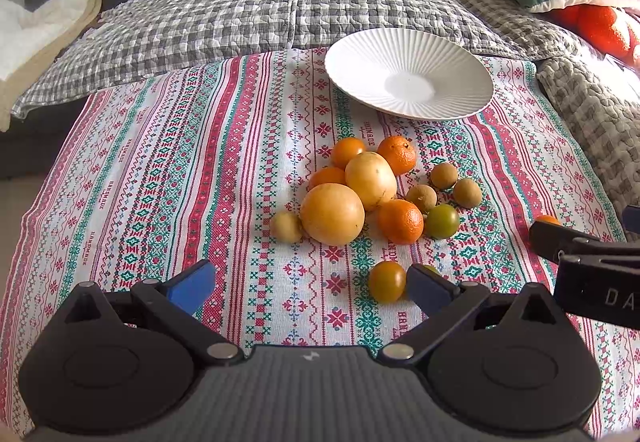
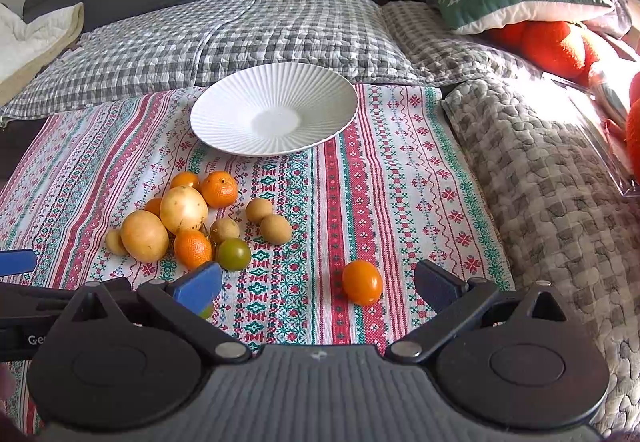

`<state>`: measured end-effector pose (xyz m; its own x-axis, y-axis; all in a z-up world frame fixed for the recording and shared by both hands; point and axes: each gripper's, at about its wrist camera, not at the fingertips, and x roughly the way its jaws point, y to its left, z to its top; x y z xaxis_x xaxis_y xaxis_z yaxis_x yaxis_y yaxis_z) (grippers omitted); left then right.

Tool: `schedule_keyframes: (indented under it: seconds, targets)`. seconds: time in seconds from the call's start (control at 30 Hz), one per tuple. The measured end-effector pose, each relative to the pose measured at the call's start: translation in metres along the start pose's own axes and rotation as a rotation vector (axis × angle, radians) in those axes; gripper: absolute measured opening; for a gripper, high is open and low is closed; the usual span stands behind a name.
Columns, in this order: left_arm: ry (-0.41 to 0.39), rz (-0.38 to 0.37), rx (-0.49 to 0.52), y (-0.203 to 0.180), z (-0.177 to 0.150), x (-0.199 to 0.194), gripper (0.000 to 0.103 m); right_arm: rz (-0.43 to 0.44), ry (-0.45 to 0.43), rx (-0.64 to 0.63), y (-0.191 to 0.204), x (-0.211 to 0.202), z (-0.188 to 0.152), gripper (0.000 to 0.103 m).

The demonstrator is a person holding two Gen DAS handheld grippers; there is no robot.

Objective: Organize fruits

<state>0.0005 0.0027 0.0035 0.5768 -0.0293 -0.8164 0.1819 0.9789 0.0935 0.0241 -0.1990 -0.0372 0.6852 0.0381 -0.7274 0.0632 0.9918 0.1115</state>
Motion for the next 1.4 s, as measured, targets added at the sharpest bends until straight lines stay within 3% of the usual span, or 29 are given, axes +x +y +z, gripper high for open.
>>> schedule_keyframes:
  seconds: [0.4,0.7,0.9,1.03,1.13,1.2,1.4]
  targets:
    - [-0.001,-0.003,0.008,-0.002,0.0,0.0,0.098,-0.002,-0.012,0.007,0.001,-0.001,0.002,0.103]
    - [-0.053,-0.071,0.003,0.009,0.006,-0.004,0.098,-0.012,-0.13,0.008,-0.011,-0.014,0.008,0.103]
    - [-0.014,-0.056,0.067,0.016,0.011,0.011,0.098,0.105,-0.113,0.036,-0.02,-0.008,0.023,0.103]
    - [0.014,-0.053,0.048,0.022,0.019,0.019,0.098,0.263,-0.061,0.07,-0.016,0.005,0.037,0.102]
    - [0.036,-0.049,0.052,0.022,0.024,0.027,0.095,0.369,0.009,0.099,-0.009,0.025,0.045,0.093]
    - [0.056,-0.067,0.042,0.024,0.026,0.033,0.088,0.4,0.049,0.118,-0.005,0.037,0.047,0.084]
    - [0.08,-0.13,-0.017,0.031,0.027,0.048,0.075,0.518,0.162,0.213,0.004,0.072,0.049,0.072]
